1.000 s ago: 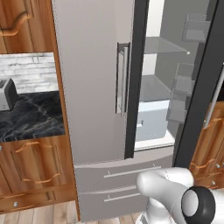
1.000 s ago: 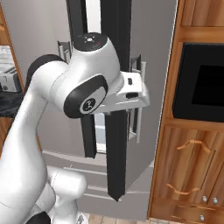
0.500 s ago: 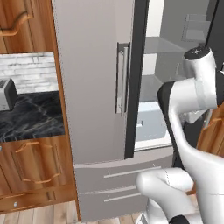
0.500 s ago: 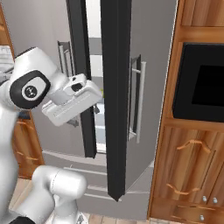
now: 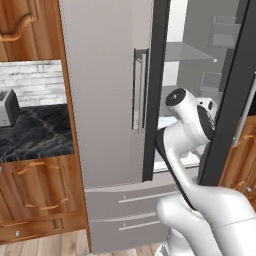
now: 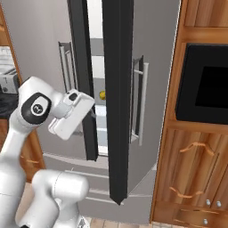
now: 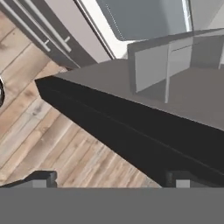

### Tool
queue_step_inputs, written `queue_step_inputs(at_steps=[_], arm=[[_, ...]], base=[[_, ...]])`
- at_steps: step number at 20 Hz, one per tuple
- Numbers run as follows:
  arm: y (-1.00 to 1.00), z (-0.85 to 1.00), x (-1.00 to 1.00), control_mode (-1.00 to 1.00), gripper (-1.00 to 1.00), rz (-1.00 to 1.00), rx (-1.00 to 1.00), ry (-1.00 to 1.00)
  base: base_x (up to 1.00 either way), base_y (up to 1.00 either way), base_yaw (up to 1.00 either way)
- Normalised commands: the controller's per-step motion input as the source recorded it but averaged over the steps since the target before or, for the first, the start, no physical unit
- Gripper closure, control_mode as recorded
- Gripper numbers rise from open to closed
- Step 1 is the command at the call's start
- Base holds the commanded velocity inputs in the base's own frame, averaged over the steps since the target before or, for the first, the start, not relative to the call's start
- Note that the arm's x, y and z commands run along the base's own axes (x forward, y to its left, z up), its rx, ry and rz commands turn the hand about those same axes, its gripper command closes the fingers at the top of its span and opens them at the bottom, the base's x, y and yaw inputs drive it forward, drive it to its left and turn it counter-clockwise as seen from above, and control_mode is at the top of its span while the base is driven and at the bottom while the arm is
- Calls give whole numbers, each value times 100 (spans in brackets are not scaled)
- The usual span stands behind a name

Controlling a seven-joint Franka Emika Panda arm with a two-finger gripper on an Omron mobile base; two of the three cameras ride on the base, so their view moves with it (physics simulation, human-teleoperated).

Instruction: Retrieve a lemon from the fridge and place it on the cutting board with the fish.

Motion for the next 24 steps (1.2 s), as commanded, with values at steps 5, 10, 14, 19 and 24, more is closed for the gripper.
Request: queue_step_inputs(at_steps=[5, 10, 14, 19, 24], arm=[[-16, -26, 51, -100, -100, 17, -1, -3], [-34, -33, 13, -100, -100, 2, 0, -2], [-46, -20, 0, -100, -100, -1, 0, 0], [-67, -4, -1, -100, -100, -5, 0, 1], [-98, -7, -32, -100, -100, -24, 0, 3]], base=[[0, 0, 0], [0, 0, 0], [0, 0, 0], [0, 0, 0], [0, 0, 0]])
